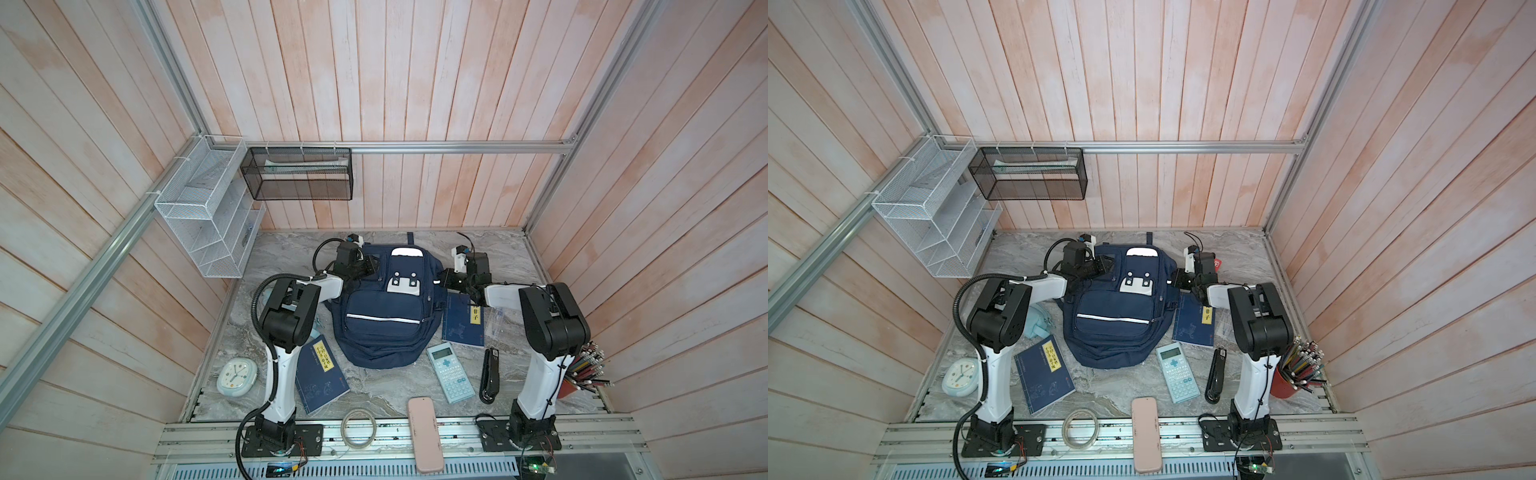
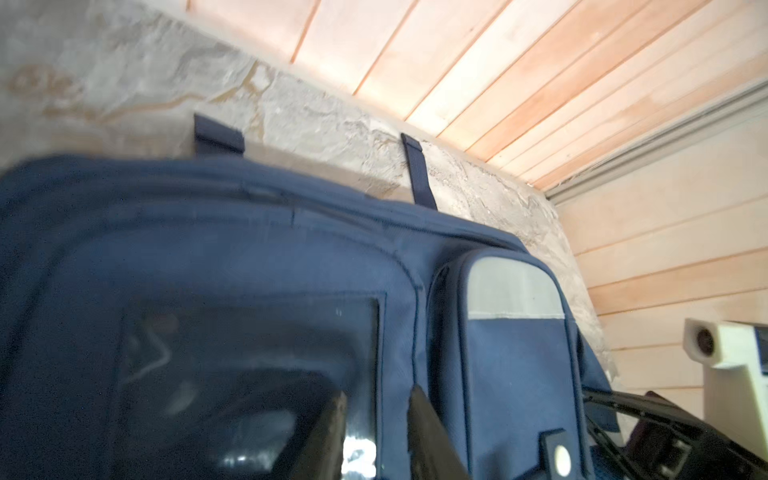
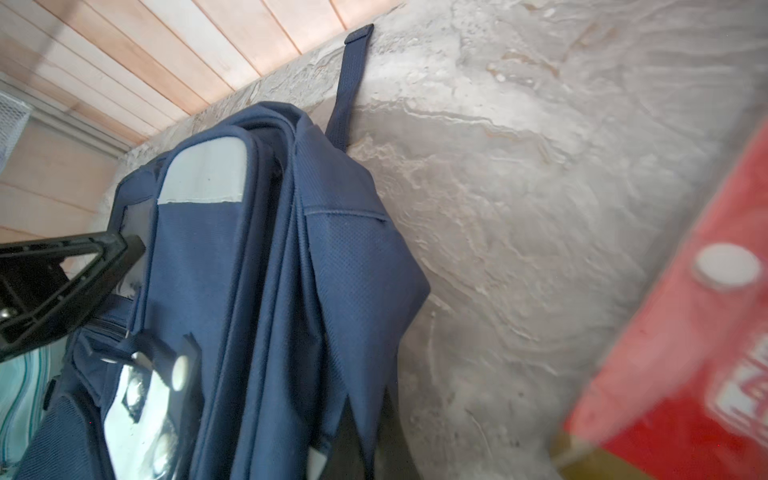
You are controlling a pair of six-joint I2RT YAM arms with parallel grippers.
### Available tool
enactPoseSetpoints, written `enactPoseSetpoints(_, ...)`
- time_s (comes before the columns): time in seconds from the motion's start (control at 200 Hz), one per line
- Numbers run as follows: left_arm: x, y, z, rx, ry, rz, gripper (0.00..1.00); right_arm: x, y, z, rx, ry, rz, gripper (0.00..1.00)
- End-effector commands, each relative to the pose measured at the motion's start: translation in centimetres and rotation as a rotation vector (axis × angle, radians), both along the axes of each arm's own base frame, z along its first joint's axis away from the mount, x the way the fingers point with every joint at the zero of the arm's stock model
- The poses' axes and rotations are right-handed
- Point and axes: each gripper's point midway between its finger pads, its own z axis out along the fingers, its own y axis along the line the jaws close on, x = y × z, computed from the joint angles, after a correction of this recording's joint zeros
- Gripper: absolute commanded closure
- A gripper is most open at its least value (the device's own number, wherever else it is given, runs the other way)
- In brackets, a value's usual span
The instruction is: Pack the student bag
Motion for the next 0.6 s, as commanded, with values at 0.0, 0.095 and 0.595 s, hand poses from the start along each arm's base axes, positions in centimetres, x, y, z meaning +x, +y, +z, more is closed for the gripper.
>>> enactPoseSetpoints(0.0, 1.7, -0.8, 3.9, -0.010, -0.056, -0.010, 0.62, 1.6, -2.8, 3.7, 0.162, -0.115, -0.231, 1.00)
enactPoseSetpoints(0.095, 0.1, -1.3, 6.4, -0.032, -0.070, -0.043, 0.59, 2.0, -2.8, 4.0, 0.213, -0.120, -0.260, 1.00)
enactPoseSetpoints(0.595, -25.2, -1.1, -2.4, 0.225, 0.211, -0.158, 0.49, 3.3, -1.7, 3.5, 0.147, -0.101, -0.260, 1.00)
